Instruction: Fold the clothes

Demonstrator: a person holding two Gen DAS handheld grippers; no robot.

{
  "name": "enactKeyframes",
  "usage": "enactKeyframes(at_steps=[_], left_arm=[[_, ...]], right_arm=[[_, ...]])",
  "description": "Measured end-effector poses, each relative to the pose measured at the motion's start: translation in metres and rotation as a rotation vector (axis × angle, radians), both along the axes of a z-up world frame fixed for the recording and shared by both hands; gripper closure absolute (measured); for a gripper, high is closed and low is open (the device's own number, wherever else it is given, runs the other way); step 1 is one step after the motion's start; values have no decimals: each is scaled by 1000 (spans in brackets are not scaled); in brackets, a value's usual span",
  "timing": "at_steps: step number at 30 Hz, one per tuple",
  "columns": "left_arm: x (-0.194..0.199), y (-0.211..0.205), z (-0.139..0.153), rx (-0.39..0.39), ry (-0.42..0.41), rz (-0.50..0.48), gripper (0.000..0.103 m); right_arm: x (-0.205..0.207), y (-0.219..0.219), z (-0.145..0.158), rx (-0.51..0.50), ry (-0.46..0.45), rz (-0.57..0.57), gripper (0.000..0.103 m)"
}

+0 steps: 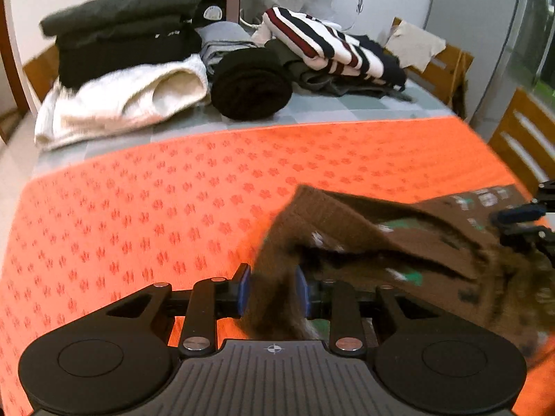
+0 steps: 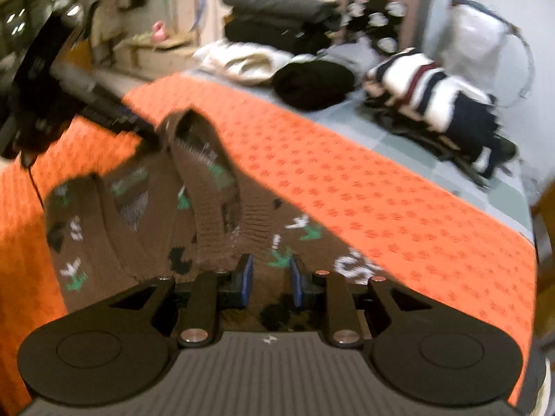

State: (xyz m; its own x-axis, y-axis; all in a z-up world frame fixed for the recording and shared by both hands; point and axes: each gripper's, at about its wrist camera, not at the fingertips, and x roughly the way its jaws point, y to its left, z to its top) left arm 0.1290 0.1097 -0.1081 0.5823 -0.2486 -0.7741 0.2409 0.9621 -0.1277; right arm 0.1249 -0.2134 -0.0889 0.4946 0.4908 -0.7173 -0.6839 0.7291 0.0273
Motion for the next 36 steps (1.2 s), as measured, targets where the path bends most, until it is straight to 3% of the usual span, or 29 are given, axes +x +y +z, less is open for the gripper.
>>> enactKeyframes(at_steps=[6,9,14,17,21,22,25,28,33,35,36], left_arm=[[-41,24,11,-261,88,2,68],[-55,25,4,-327,126,19,62],[-67,18,-19,-356,186,58,60],[-71,14,-27,-373,202,80,62],[-76,14,-32,-396,218,112,85],[-77,16,-32,-403,221,122,86],[-79,16,-33,-411,215,135,86],[-80,15,-34,-417,203,142,83],[-82,14,-35,-426,183,153,80],[-83,15,-36,-440,184,168,81],[-84,16,-36,-451,186,179,86]], right_arm=[[-23,-57,21,66,55,-194,58],[-40,-85,15,70,91,-301,53],[-58,-117,-6,111,174,-443,48],[-60,-123,-21,183,256,-464,47],[-58,-125,-34,239,296,-516,48],[-57,-125,-35,237,293,-540,48],[-59,-124,-34,187,241,-615,48],[-60,-129,-36,178,248,-633,48],[-67,-129,-46,275,331,-589,47],[-70,-130,-48,315,333,-595,54],[-71,-132,-48,325,334,-607,72]])
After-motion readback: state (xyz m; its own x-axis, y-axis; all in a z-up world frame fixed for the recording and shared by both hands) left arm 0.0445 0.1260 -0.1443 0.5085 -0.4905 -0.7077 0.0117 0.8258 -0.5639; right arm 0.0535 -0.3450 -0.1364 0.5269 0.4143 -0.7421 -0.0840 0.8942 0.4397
